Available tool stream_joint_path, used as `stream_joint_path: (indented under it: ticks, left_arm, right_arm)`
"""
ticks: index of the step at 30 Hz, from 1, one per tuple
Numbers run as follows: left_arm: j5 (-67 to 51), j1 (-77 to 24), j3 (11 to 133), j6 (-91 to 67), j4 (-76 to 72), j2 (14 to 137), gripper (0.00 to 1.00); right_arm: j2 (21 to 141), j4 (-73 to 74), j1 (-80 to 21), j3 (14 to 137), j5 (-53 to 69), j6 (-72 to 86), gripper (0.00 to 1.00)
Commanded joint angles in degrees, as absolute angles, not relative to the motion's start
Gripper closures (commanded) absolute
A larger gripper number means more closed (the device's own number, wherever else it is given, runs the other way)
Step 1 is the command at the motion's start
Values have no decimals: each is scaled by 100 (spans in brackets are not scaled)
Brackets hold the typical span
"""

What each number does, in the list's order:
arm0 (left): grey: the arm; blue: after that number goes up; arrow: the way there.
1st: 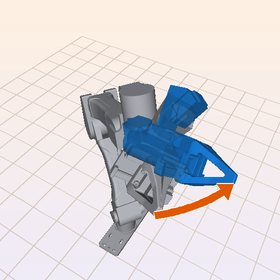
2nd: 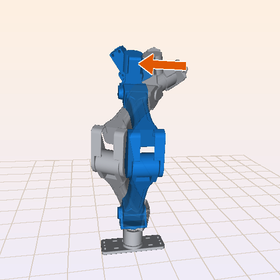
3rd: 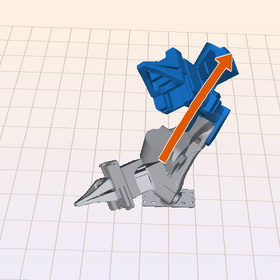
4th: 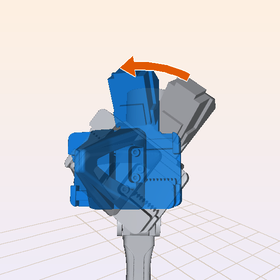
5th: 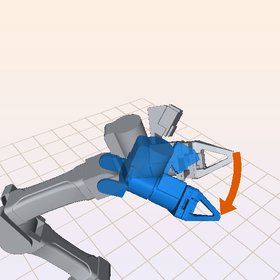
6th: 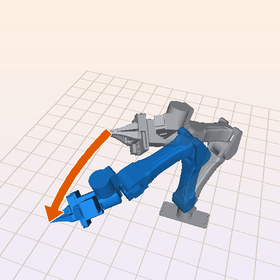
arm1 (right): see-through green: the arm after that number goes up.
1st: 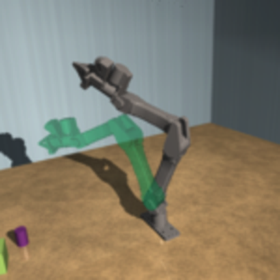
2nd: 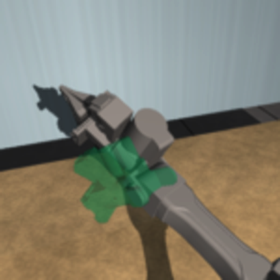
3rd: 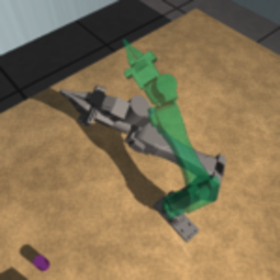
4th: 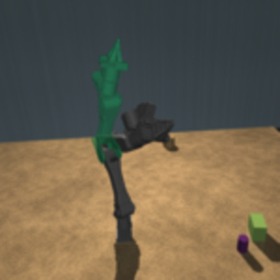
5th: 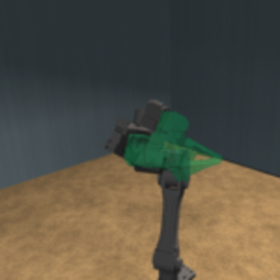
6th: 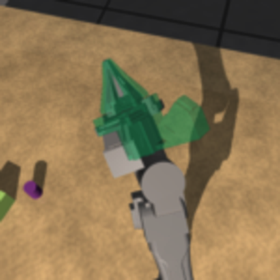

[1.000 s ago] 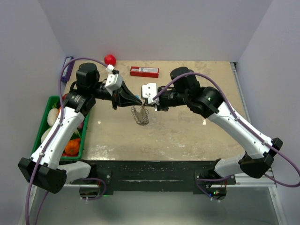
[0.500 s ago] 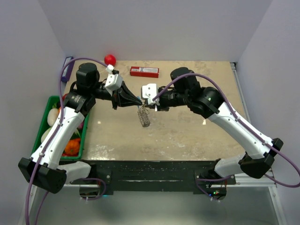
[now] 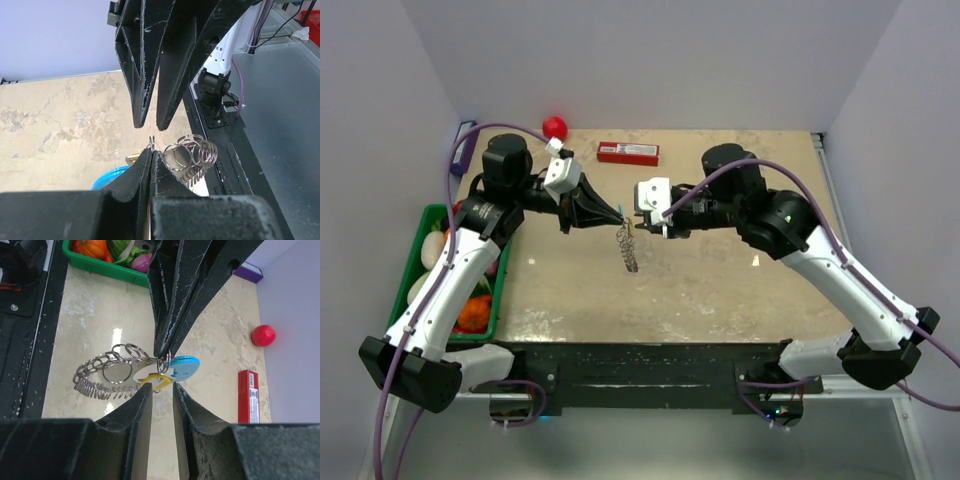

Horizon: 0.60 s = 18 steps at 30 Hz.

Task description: Remove the keys from the keyring

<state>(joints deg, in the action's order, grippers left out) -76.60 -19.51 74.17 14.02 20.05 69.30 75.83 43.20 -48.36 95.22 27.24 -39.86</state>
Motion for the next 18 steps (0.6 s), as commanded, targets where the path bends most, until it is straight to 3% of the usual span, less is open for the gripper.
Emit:
stream_joint_path:
  ticks: [1,18]
  left_arm:
    - [-7849,-1925,7550,1336,1696,6803,100]
    - [-8086,-1925,7629,1371,1740,6820,100]
  right_arm:
    - [7532,4026,-4834,9615,3006,-3718,73]
    - [7743,3736,-4685,9483,3278,-3340,83]
